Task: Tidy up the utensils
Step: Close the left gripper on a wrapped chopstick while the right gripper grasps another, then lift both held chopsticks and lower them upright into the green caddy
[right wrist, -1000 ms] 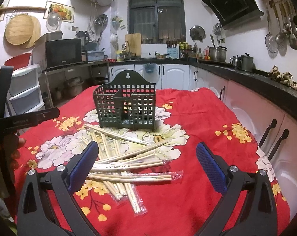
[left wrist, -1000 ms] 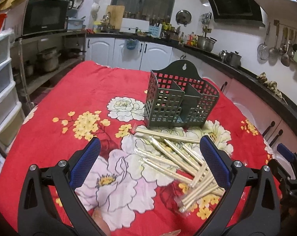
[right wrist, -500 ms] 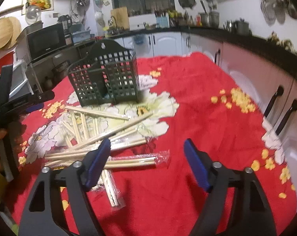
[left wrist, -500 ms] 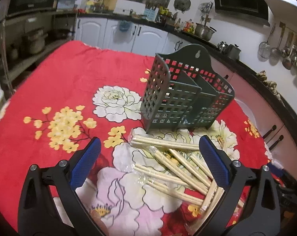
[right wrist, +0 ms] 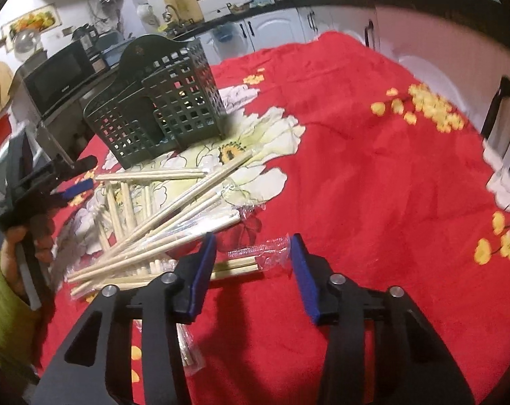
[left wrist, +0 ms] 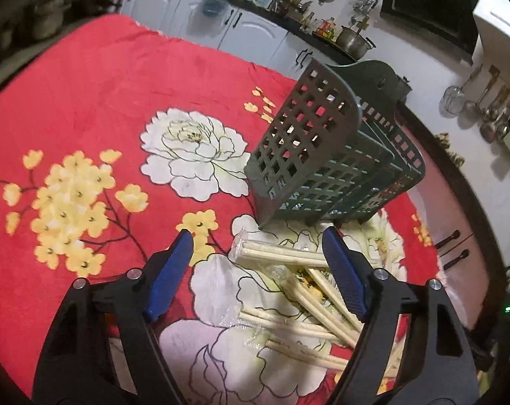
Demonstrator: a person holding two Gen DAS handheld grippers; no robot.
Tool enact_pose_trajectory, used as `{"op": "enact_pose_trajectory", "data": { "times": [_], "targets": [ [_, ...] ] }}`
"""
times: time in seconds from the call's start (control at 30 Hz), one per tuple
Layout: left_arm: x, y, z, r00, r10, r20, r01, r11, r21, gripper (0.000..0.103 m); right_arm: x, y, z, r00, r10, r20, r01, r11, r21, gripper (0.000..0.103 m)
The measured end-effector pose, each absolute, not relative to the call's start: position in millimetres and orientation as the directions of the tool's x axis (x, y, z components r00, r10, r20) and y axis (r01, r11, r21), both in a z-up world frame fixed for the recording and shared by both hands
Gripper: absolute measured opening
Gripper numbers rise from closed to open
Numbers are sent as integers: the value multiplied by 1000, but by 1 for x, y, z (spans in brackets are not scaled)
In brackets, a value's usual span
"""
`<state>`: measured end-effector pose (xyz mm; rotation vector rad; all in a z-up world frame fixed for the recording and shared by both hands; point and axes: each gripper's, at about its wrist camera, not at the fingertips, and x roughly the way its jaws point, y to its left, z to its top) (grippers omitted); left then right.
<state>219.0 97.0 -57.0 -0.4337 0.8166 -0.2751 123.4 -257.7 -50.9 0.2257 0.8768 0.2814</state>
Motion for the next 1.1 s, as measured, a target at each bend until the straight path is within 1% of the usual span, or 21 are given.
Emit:
{"op": "enact_pose_trajectory", "data": {
  "times": [0.03, 0.07, 0.13, 0.2, 0.23, 0.27, 0.37, 0.47, 0.53, 0.57, 0.63, 0.7, 0.93, 1.1],
  "targets": [
    [221, 98, -59, 651, -407, -641, 69, 872, -484, 68, 124, -260, -52, 604, 341, -720, -145, 936, 321, 39],
    [223, 99, -61, 644, -415, -642, 64, 866, -495, 68, 124, -261, -52, 602, 346, -720, -141, 933, 330, 35],
    [224, 101, -65, 640, -428, -638, 64, 857, -511, 63, 124, -263, -53, 603, 352, -716, -135, 929, 344, 30],
    [225, 102, -68, 635, -436, -638, 58, 850, -523, 61, 125, -264, -53, 603, 359, -712, -136, 926, 352, 19],
    [224, 102, -70, 635, -440, -635, 59, 847, -528, 60, 125, -264, -52, 605, 360, -710, -138, 926, 352, 16],
    [225, 103, -71, 637, -446, -629, 60, 842, -536, 59, 125, -263, -52, 608, 362, -707, -141, 925, 353, 9],
    [225, 103, -72, 639, -453, -622, 61, 836, -546, 54, 122, -264, -48, 624, 364, -691, -153, 925, 349, 7],
    [226, 102, -73, 639, -460, -617, 58, 828, -557, 44, 120, -263, -43, 641, 362, -677, -164, 926, 340, 6],
    [225, 102, -72, 639, -465, -612, 66, 826, -560, 31, 119, -262, -40, 651, 360, -668, -169, 927, 335, 6],
    [224, 101, -71, 641, -467, -610, 70, 826, -559, 28, 118, -261, -39, 655, 358, -666, -171, 928, 331, 6],
    [223, 101, -69, 643, -468, -606, 76, 826, -558, 18, 117, -260, -35, 662, 358, -658, -177, 929, 326, 6],
    [220, 101, -65, 654, -463, -598, 82, 829, -553, 12, 116, -259, -32, 667, 361, -652, -185, 928, 324, 5],
    [207, 95, -37, 692, -467, -551, 151, 840, -521, 6, 111, -252, -9, 698, 390, -600, -248, 918, 308, 4],
    [189, 74, 5, 734, -457, -503, 239, 867, -438, 5, 110, -242, 20, 725, 426, -540, -326, 904, 276, 4]
  ]
}}
